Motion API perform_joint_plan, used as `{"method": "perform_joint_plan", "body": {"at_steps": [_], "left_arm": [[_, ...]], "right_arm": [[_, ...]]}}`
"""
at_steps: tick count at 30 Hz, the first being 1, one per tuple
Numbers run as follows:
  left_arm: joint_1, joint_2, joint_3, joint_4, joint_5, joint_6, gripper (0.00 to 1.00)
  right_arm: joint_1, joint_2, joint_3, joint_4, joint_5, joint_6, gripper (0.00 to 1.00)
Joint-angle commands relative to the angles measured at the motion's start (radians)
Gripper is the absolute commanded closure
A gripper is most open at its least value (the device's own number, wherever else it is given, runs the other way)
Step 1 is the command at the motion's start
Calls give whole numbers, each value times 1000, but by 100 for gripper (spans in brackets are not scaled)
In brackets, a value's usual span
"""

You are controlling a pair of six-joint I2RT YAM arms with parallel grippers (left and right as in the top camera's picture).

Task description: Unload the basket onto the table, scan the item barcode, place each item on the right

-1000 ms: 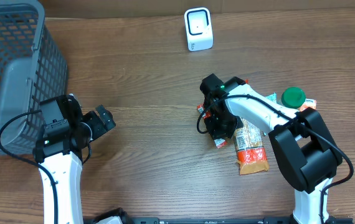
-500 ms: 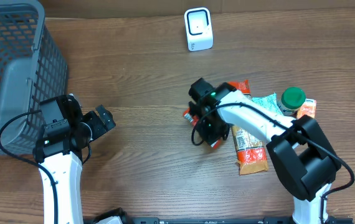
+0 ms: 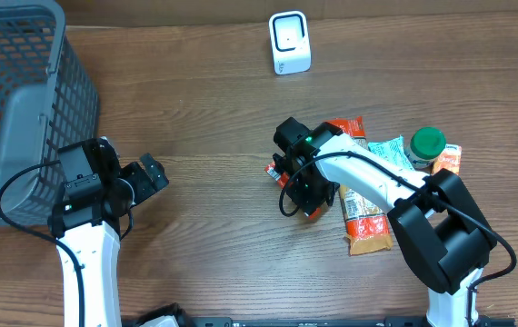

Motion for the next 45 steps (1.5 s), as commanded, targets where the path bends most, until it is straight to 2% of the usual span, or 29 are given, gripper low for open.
{"method": "perform_joint_plan", "body": {"at_steps": [1,8,11,30,38,39,40,41,43,45], "left_arm": [[-5,5,14,3,-10,-13,0],[-5,5,14,3,-10,-13,0],[-5,5,14,3,-10,-13,0],[-5,5,14,3,-10,-13,0],[-5,5,14,3,-10,-13,0],[-5,5,14,3,-10,-13,0],[-5,5,14,3,-10,-13,0],[-5,5,14,3,-10,-13,0],[-5,5,14,3,-10,-13,0],[-5,5,14,3,-10,-13,0]], "right_arm": [[-3,-36,10,1,19,19,55],[-4,-36,10,-5,19,180,65],[-4,-36,10,-17,18,211,66],[-3,-34,-26,20,0,241,65],[-3,-34,-122,108,-18,286,65],[-3,-34,-135,117,-19,290,66],[-3,-34,-149,124,-19,290,73],[-3,-34,-157,125,-19,290,84],[-3,-34,-165,122,-19,290,96],[-3,-34,-165,117,-19,290,96]]}}
